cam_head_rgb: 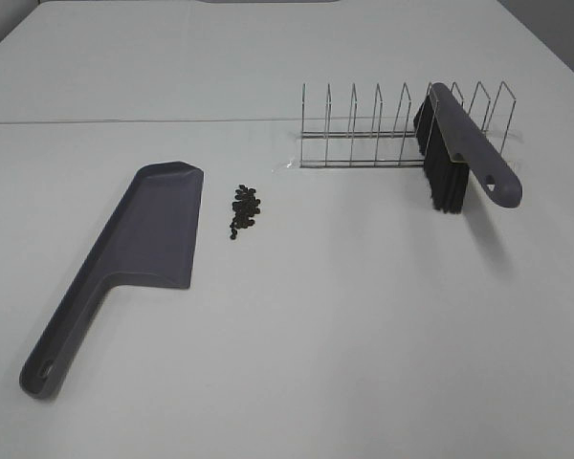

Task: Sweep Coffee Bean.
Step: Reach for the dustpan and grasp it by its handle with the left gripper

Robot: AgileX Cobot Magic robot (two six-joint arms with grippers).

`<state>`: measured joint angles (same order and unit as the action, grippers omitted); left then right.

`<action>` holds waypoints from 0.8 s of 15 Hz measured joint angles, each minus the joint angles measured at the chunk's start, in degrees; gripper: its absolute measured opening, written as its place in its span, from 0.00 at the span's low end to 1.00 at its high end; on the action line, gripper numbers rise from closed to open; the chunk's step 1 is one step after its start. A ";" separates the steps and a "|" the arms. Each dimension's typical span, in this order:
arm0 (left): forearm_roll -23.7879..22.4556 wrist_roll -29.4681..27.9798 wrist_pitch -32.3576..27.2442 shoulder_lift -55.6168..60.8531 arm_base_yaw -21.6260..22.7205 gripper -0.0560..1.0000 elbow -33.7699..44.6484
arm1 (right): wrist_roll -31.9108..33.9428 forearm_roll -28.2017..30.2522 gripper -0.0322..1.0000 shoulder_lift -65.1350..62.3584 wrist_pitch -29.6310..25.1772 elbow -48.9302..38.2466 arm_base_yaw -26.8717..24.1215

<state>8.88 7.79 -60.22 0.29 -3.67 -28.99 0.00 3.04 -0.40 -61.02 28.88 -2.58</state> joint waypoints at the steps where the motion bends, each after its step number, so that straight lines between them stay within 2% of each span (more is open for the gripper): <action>1: 0.00 0.00 0.00 0.00 0.00 0.70 0.00 | 0.00 0.00 0.80 0.00 0.00 0.00 0.00; 12: 0.00 0.00 0.00 0.00 0.00 0.70 0.00 | 0.00 0.00 0.80 0.00 0.00 0.00 0.00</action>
<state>8.88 7.79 -60.22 0.29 -3.67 -28.99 0.00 3.04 -0.40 -61.02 28.88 -2.58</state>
